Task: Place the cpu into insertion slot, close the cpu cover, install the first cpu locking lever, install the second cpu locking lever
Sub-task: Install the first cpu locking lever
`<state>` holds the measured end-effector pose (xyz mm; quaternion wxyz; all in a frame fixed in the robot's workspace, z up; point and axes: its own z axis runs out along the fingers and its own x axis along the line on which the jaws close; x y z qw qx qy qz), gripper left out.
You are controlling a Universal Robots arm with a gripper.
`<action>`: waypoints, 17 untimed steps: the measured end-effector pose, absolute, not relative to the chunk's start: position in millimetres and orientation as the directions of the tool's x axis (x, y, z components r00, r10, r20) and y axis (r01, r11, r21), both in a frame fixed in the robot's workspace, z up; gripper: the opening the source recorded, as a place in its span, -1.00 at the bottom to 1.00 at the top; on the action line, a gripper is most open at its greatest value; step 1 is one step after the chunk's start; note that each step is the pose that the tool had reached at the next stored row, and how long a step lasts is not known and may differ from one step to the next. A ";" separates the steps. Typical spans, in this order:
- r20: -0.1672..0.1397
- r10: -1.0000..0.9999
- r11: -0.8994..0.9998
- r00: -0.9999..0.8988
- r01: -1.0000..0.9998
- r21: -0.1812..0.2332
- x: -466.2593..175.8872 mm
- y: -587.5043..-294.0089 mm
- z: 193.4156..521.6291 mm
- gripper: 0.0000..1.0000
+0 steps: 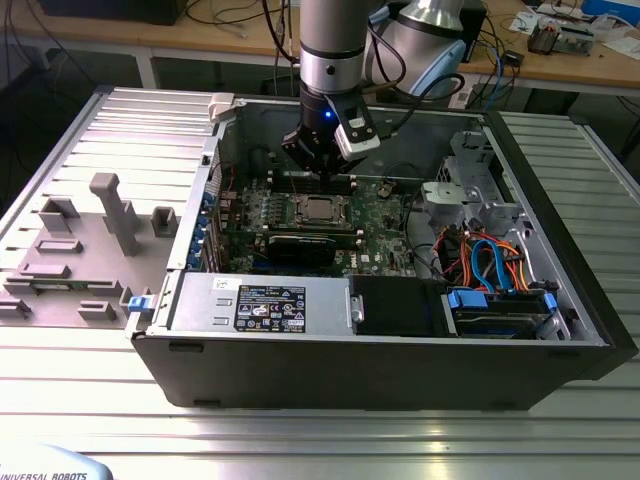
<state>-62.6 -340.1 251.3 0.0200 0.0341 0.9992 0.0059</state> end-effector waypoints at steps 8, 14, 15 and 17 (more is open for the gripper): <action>-0.041 0.012 1.000 -0.999 0.011 0.013 -63.5 -340.1 251.2 -0.79; -0.050 0.011 1.000 -0.999 0.010 0.013 -80.4 -340.1 251.1 -0.79; -0.051 0.011 1.000 -0.999 0.010 0.013 -82.7 -340.1 251.1 -0.79; -0.052 0.011 1.000 -0.999 0.010 0.013 -89.2 -340.1 251.2 -0.79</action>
